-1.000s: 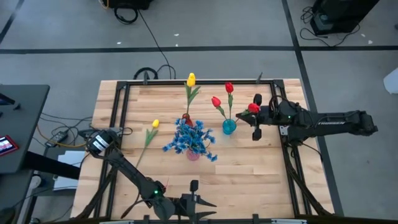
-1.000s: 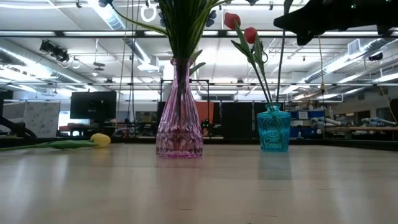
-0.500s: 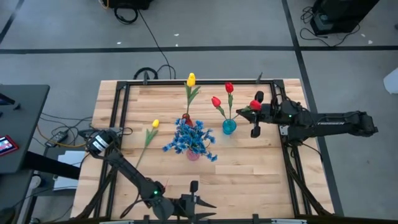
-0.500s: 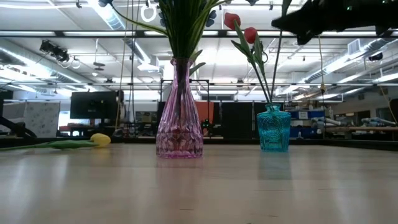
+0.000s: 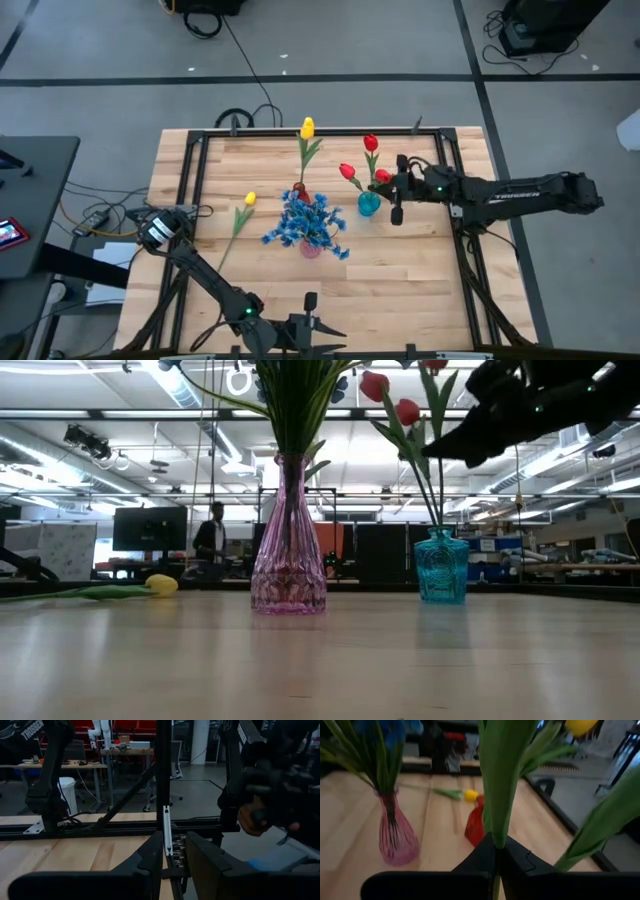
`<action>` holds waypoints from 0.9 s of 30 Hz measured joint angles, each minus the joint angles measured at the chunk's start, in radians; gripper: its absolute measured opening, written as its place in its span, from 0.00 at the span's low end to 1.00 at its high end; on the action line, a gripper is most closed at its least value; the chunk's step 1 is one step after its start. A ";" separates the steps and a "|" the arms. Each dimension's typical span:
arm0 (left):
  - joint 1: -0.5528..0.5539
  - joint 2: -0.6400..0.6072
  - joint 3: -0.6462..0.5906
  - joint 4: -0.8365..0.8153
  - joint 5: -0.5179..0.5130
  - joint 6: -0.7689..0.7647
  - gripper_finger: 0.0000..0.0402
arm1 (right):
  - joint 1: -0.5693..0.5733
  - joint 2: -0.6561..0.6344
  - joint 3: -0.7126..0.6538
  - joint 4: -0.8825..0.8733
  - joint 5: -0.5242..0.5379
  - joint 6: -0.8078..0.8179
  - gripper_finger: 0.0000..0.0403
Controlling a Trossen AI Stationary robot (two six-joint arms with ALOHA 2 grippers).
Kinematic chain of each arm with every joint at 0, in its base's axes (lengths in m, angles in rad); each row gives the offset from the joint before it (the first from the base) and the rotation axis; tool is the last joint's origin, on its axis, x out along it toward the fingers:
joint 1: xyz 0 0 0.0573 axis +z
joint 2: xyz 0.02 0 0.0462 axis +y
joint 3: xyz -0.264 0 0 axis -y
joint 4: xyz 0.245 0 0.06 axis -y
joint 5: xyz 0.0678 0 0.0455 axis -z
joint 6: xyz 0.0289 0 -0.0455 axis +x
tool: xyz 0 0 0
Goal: Sort flowers into vase by color
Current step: Put the red tulip into the blue transparent vase
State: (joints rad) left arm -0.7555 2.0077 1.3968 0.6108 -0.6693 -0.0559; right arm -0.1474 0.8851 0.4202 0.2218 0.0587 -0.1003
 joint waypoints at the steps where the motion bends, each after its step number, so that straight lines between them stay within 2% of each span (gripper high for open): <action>1: 0.000 0.000 0.000 0.000 0.000 0.000 0.23 | 0.000 0.017 0.000 0.000 0.001 0.003 0.06; 7: 0.000 0.000 0.000 -0.001 -0.003 0.000 0.23 | -0.013 0.133 0.002 0.016 0.008 0.040 0.06; 12: -0.002 0.000 0.000 -0.002 -0.003 0.000 0.23 | -0.029 0.180 0.004 0.018 0.008 0.052 0.06; 19: -0.006 0.000 0.000 -0.003 -0.019 0.000 0.23 | -0.032 0.146 0.000 -0.011 0.002 0.030 0.08; 27: -0.006 -0.005 0.000 -0.009 -0.019 -0.001 0.23 | -0.032 0.078 -0.003 -0.062 0.001 0.037 0.22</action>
State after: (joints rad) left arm -0.7620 2.0028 1.3972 0.6022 -0.6888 -0.0566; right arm -0.1799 0.9630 0.4175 0.1600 0.0593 -0.0637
